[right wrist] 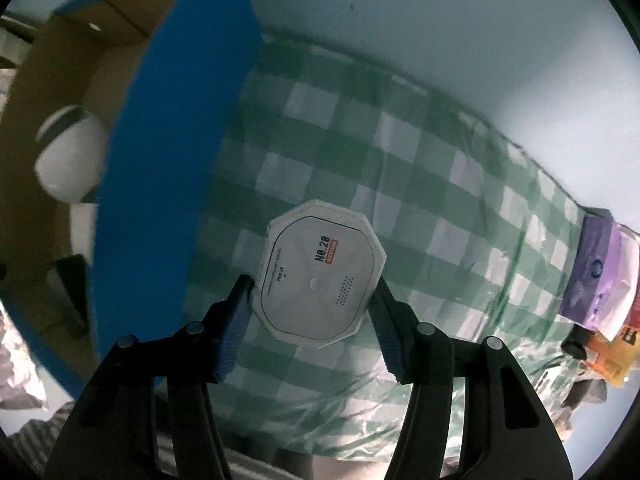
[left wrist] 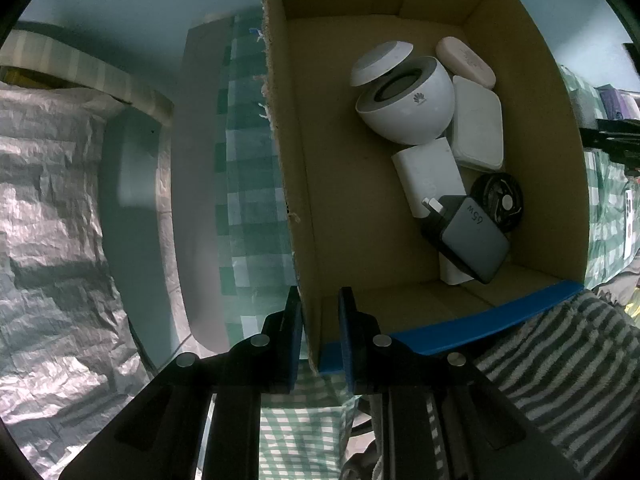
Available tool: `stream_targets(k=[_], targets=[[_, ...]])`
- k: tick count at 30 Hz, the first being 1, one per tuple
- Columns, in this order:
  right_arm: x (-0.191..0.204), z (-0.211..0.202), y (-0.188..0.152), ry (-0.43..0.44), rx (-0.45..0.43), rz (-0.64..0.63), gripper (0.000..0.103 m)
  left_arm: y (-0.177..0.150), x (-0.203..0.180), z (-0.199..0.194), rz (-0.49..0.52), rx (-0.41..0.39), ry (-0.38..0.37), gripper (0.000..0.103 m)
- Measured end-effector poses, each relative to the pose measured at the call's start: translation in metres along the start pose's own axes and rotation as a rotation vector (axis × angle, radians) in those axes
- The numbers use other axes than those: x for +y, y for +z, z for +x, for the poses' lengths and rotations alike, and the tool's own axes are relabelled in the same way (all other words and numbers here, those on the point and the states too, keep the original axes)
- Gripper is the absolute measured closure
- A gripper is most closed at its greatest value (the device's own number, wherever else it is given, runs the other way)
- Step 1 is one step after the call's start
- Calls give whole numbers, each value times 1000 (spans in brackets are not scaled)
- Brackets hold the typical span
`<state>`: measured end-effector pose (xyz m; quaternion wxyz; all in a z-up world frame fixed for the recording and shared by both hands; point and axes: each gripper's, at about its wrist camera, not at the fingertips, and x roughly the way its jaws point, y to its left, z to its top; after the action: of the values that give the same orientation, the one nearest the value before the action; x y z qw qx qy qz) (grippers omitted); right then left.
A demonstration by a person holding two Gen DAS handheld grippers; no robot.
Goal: Flip cup upside down
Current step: 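Lift the white router with the right gripper and carry it over the box, then open the right gripper to drop the router into the box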
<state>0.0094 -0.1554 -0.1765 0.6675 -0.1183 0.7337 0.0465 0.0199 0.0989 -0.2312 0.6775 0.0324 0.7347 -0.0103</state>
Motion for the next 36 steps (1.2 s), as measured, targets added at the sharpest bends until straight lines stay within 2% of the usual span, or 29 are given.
stream_targets(k=[5,9,10,14,24,30,36], targets=[[12,-30,-15,19,-49,-39,45,1,1,0,0,-1,0,86],[33,-68,8,49,-93,-77,45,0,1,0,2,-1,3,86],[24,-57,25,54,-100,-89,45,1,1,0,2,-1,2,86],[55,-73,32,76,-129,-159,45,1,1,0,3,-2,2,86],[114,-61,42,69,-119,-281,45,2,2,0,2,-2,-1,86],[124,-43,47,56,-107,-313,45,4,2,1,5,-3,-4,86],[117,-23,51,38,-86,-292,45,3,2,1,4,-4,-6,86]])
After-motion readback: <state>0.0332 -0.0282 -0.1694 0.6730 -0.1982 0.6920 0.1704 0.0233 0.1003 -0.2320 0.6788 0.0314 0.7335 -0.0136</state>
